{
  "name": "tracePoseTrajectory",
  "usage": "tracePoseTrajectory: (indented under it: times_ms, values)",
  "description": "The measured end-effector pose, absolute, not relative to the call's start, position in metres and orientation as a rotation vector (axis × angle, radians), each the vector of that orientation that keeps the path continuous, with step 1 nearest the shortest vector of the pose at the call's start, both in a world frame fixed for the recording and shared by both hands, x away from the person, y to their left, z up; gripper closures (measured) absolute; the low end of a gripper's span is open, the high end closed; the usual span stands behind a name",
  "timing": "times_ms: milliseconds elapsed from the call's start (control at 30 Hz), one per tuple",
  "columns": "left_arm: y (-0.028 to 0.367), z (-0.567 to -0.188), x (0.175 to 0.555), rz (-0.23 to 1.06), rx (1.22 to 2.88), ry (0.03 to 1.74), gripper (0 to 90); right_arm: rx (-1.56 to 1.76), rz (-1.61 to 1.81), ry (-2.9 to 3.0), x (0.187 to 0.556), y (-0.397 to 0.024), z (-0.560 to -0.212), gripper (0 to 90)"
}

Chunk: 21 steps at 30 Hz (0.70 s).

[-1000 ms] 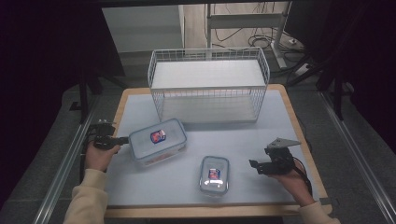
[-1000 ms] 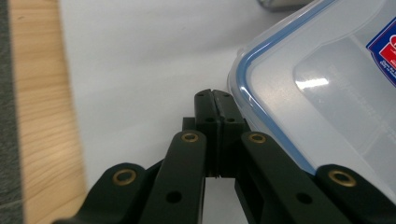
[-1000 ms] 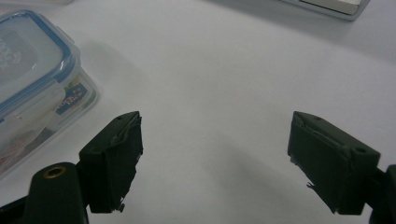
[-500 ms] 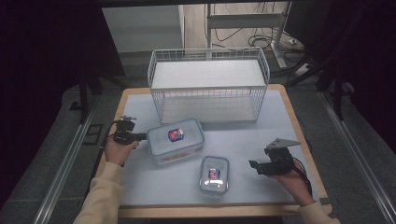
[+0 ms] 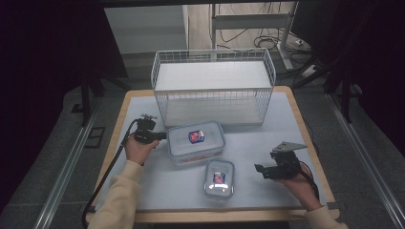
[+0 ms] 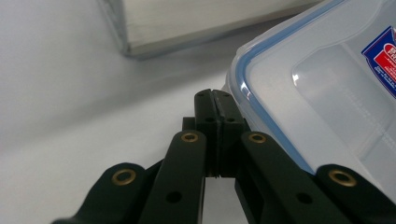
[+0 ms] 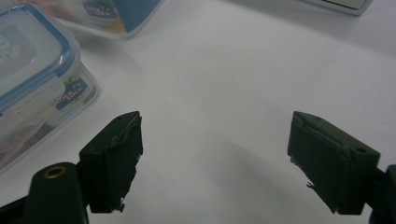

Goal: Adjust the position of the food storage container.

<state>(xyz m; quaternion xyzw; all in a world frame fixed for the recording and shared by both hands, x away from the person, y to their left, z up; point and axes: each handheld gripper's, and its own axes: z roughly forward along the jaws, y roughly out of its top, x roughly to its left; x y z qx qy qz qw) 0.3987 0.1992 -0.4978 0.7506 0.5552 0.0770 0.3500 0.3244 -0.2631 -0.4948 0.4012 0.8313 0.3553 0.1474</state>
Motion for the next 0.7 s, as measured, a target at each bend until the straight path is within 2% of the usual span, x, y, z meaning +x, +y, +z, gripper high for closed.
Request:
tracePoseTrajectory:
  times_ms: [700]
  values:
    - [0.165,-0.501,0.417,0.187,1.893,1.410,90.0,1.158,1.010,2.400,0.325,-0.265,-0.497,18.3]
